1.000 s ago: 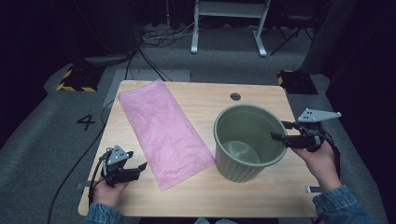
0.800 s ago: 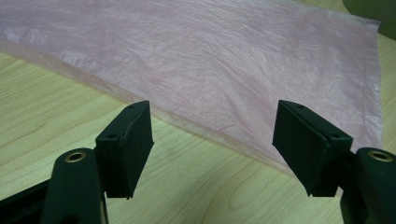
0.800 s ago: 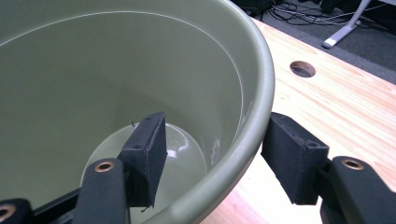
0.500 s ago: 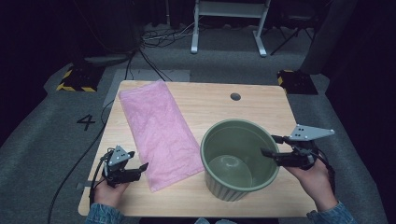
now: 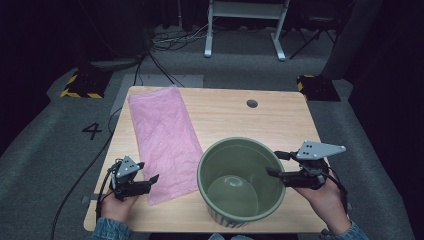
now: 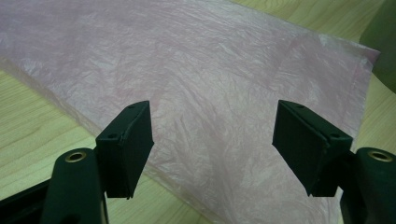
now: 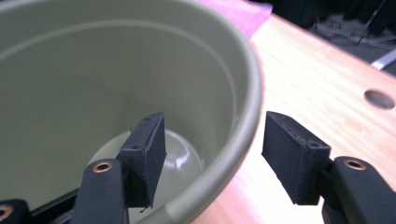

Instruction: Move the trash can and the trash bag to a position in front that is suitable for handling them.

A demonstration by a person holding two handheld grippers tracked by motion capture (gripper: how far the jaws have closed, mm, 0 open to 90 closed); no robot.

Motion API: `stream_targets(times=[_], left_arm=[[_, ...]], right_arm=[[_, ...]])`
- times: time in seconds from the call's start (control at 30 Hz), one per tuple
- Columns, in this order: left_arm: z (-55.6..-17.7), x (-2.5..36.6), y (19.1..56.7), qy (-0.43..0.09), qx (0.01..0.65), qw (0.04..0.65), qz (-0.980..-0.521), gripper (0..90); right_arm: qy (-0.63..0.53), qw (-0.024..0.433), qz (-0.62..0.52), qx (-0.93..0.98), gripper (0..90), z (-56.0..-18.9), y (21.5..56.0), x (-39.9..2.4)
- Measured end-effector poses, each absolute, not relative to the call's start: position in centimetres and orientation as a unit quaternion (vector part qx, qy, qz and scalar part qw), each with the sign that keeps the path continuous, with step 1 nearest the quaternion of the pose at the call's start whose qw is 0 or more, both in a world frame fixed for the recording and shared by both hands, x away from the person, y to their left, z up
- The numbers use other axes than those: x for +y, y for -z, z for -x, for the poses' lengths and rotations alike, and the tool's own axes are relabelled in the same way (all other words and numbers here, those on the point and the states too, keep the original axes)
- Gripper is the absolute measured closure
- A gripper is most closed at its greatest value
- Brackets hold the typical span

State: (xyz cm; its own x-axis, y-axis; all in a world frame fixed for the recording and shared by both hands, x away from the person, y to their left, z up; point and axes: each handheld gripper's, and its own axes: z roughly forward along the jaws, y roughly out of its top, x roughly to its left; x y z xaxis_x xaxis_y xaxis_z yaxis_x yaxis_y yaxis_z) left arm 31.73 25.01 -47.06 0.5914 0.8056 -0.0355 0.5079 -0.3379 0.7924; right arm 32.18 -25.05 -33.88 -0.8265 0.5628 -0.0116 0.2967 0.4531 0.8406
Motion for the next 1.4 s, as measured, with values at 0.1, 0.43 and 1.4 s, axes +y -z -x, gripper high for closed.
stream_targets(times=[0.1, 0.43, 1.4], left_arm=[[-31.7, 25.0, 47.1, -0.187, 0.411, 0.400, -0.798, 28.5], [-31.8, 25.3, 47.2, -0.187, 0.419, 0.396, -0.796, 28.5], [-35.0, 26.5, 46.6, -0.193, 0.473, 0.347, -0.787, 28.7]], right_arm=[[-0.477, 0.141, -0.260, 0.828, 39.0, -32.3, 33.0, -25.8], [-0.462, 0.188, -0.296, 0.814, 38.0, -33.4, 32.5, -29.8], [-0.348, 0.170, -0.410, 0.826, 38.2, -35.9, 48.7, -35.1]])
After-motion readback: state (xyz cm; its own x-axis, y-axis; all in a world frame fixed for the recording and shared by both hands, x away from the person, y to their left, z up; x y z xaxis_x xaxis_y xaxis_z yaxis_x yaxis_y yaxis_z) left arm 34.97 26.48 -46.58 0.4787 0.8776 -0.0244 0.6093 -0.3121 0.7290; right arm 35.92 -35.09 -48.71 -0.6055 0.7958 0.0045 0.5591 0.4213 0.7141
